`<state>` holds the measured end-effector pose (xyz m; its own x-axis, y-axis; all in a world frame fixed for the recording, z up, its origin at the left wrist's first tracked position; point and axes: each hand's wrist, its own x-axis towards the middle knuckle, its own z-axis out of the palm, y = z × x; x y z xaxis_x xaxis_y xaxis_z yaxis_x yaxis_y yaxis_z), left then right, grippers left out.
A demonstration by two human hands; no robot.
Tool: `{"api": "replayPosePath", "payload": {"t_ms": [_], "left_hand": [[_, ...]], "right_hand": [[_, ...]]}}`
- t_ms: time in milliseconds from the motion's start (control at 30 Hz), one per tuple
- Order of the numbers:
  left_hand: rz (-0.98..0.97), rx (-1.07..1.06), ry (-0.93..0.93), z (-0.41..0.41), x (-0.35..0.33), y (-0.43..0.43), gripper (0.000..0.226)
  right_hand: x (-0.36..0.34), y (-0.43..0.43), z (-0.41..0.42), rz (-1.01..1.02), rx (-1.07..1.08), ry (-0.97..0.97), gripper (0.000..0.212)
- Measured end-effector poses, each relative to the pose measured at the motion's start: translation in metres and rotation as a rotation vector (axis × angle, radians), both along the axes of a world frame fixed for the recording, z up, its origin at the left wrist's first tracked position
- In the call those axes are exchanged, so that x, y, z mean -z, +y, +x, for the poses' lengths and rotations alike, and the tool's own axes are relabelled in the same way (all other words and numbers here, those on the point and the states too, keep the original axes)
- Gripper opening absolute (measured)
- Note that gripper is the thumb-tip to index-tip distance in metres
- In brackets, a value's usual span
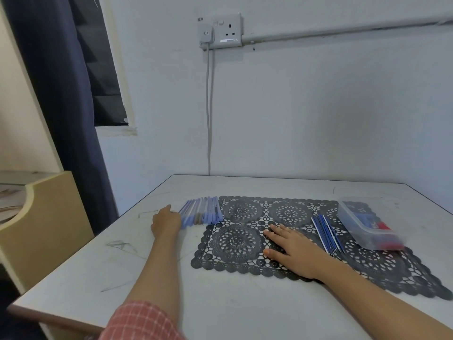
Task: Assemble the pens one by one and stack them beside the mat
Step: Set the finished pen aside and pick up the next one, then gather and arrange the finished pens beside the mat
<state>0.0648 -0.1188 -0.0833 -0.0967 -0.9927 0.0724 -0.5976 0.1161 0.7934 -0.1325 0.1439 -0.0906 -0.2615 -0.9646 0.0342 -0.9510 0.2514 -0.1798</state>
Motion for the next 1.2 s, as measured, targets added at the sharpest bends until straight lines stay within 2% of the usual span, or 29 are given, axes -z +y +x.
{"api": "replayPosePath", "payload": {"t_ms": [133,267,433,533,700,800,867,967,1033,1133,1167,1200], "left_hand": [[-0.003,-0.009,0.016,0.0,0.001,0.0,0.049],[-0.005,-0.026,0.02,-0.001,0.001,0.002,0.05],[-0.072,-0.037,-0.01,-0.004,-0.005,0.016,0.048],[-0.19,0.022,-0.003,-0.016,-0.013,0.029,0.046],[-0.377,0.28,0.04,-0.054,-0.024,0.073,0.025],[-0.288,0.45,0.015,-0.08,-0.031,0.099,0.028],[-0.228,0.545,-0.024,-0.097,-0.036,0.113,0.025],[-0.129,0.68,-0.132,-0.126,-0.044,0.137,0.013],[-0.052,0.756,-0.18,-0.148,-0.044,0.154,0.008],[-0.009,0.79,-0.237,-0.176,-0.042,0.177,0.018],[-0.022,0.795,-0.259,-0.185,-0.042,0.185,0.025],[-0.038,0.795,-0.279,-0.192,-0.043,0.191,0.032]], "right_hand": [[-0.003,0.002,0.002,-0.003,0.0,-0.022,0.113],[-0.011,0.004,0.006,-0.145,0.008,-0.094,0.058],[-0.035,0.016,0.001,-0.453,0.192,-0.175,0.031],[-0.046,0.023,-0.012,-0.525,0.378,-0.226,0.027],[-0.051,0.035,-0.038,-0.428,0.586,-0.219,0.03],[-0.05,0.038,-0.047,-0.318,0.66,-0.179,0.026],[-0.049,0.039,-0.05,-0.27,0.684,-0.157,0.011],[-0.049,0.039,-0.05,-0.217,0.713,-0.125,0.028],[-0.046,0.04,-0.051,-0.182,0.709,-0.104,0.029],[-0.042,0.039,-0.051,-0.135,0.685,-0.057,0.009],[-0.041,0.04,-0.053,-0.133,0.679,-0.057,0.008],[-0.04,0.039,-0.052,-0.134,0.679,-0.055,0.016]]}}
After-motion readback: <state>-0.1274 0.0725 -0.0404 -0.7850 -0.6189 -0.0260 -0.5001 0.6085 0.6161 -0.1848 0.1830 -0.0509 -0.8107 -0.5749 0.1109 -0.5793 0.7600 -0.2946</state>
